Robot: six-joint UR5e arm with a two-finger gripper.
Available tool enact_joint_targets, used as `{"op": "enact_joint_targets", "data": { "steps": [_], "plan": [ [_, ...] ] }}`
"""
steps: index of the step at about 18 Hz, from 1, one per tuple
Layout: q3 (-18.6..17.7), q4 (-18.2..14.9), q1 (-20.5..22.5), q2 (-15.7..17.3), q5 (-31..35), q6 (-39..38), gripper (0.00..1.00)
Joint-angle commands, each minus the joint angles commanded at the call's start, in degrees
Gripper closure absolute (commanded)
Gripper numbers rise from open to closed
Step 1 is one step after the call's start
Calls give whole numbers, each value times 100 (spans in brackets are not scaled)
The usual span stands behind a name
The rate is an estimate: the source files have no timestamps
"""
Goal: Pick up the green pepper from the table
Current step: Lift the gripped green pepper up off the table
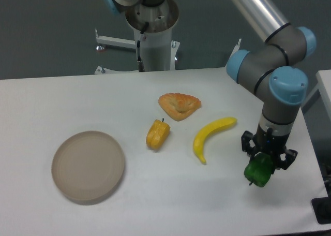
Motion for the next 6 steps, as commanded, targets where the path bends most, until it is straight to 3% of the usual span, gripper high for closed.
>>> {"op": "enact_joint_targets", "data": {
  "steps": [6],
  "plan": [
    [26,9,0,-9,9,0,63]
  ]
}}
